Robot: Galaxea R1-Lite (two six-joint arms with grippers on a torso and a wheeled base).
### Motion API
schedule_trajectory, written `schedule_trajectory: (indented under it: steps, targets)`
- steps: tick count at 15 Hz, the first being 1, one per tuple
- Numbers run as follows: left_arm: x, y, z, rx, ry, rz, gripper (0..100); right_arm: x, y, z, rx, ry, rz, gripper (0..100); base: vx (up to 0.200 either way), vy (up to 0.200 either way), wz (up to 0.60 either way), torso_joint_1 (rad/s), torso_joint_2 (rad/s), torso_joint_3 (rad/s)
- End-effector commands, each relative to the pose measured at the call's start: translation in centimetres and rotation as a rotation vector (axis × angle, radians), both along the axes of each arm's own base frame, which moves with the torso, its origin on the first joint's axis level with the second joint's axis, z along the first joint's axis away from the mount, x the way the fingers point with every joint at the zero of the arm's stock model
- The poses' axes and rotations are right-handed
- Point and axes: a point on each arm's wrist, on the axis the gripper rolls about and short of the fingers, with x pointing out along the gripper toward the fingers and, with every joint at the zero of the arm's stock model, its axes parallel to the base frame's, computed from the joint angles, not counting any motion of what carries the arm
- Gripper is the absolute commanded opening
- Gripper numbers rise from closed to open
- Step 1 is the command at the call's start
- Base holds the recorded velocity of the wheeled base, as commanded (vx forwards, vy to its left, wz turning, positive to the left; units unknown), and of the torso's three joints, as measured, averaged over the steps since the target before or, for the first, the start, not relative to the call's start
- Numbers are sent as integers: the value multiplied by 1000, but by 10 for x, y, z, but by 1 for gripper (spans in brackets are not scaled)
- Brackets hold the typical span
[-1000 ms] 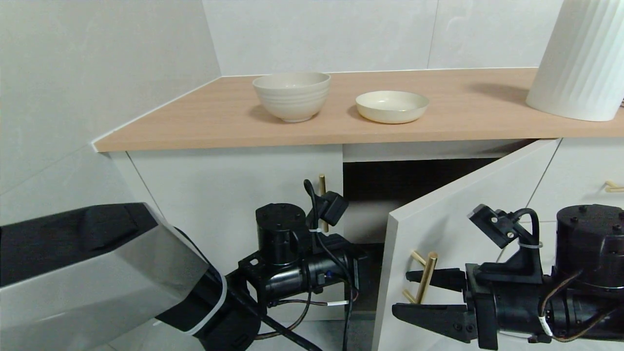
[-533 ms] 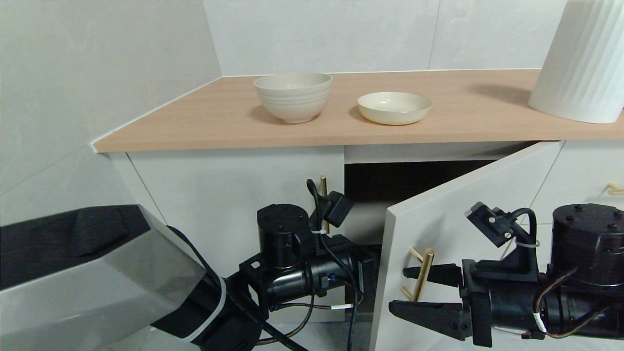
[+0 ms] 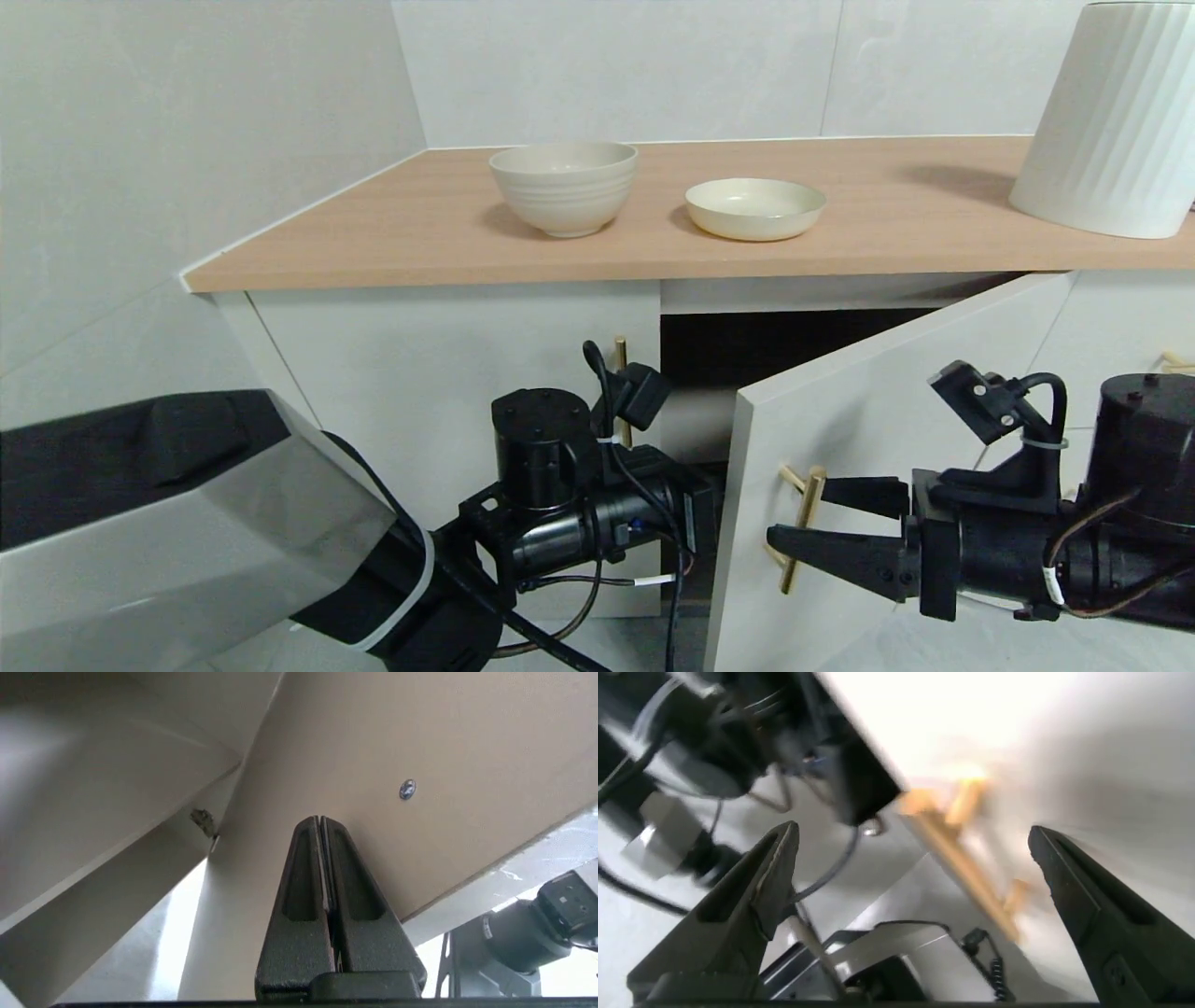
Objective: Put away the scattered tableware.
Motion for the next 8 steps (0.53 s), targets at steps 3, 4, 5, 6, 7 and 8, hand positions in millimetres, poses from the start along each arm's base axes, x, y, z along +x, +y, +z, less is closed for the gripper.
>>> schedule_trajectory:
  steps: [3,4,5,6,7,8]
  targets:
    - [-1,0,3,-6,-4,-14,0,2,-18,4,1,-15,-79,100,0,0,0,0,0,0]
    - [-1,0,3,-8,-5,-14,0,-6,-21,5,-12,9,-80,100,0,0,0,0,0,0]
    - [-1,0,4,-9,-6,-14,0,-15,-26,6,-36,43,-85,100,0,0,0,0,0,0]
    - [-1,0,4,-10,-8,-14,0,-27,-31,10,-53,68,-89,100,0,0,0,0,0,0]
    - [-2,-2,4,-8,-5,-18,0,-37,-37,17,-59,67,-115,100,0,0,0,0,0,0]
    - [-2,-3,4,-9,-6,-20,0,-42,-41,23,-67,51,-173,100,0,0,0,0,0,0]
